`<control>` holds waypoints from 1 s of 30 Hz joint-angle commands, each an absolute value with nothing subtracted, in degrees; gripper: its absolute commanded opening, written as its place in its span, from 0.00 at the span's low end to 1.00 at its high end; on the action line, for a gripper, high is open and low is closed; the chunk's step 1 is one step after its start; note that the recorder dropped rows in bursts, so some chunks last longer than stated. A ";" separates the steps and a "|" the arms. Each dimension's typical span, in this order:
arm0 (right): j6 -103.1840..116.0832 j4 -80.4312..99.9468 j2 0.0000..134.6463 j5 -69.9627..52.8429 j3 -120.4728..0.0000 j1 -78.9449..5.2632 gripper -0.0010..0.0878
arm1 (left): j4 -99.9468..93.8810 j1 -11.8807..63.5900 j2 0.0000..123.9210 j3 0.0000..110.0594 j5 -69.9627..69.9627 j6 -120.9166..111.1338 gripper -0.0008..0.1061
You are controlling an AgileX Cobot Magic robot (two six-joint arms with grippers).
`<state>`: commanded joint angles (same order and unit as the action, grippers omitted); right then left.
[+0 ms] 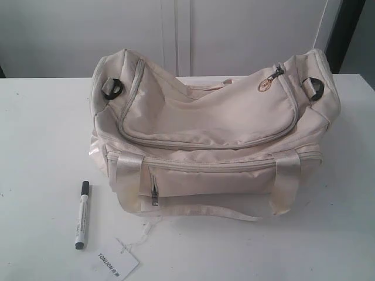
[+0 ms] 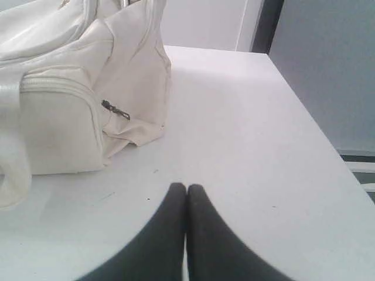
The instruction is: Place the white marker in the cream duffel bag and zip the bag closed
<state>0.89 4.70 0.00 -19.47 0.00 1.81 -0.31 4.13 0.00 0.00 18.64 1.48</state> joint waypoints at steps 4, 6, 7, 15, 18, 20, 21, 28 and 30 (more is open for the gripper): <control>0.89 4.70 0.00 -19.47 0.00 1.81 0.01 | -0.31 4.13 0.00 0.00 18.64 1.48 0.01; 0.89 4.70 0.00 -19.47 0.00 1.81 0.01 | -0.31 4.13 0.00 0.00 18.64 1.48 0.01; 0.89 4.70 0.00 -19.47 0.00 1.81 0.01 | -0.31 4.13 0.00 0.00 18.64 1.48 0.01; 0.89 4.70 0.00 -19.36 0.00 1.81 0.01 | -0.31 4.13 0.00 0.00 18.64 1.48 0.01; 0.89 4.70 0.00 -18.83 0.00 1.81 0.01 | -0.31 4.13 0.00 0.00 18.64 1.48 0.01; 0.89 4.70 0.00 -17.83 0.00 1.81 0.01 | -0.31 4.13 0.00 0.00 18.64 1.48 0.01; 0.89 4.70 0.00 -16.99 0.00 1.81 0.01 | -0.31 4.13 0.00 0.00 18.64 1.48 0.01; 0.89 4.70 0.00 -5.97 0.00 1.81 0.01 | -0.31 4.13 0.00 0.00 18.64 1.48 0.01; 0.89 4.70 0.00 -2.07 0.00 1.81 0.01 | -0.31 4.13 0.00 0.00 18.64 1.48 0.01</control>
<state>0.89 4.70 0.00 -2.07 0.00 1.81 -0.31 4.13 0.00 0.00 18.64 1.48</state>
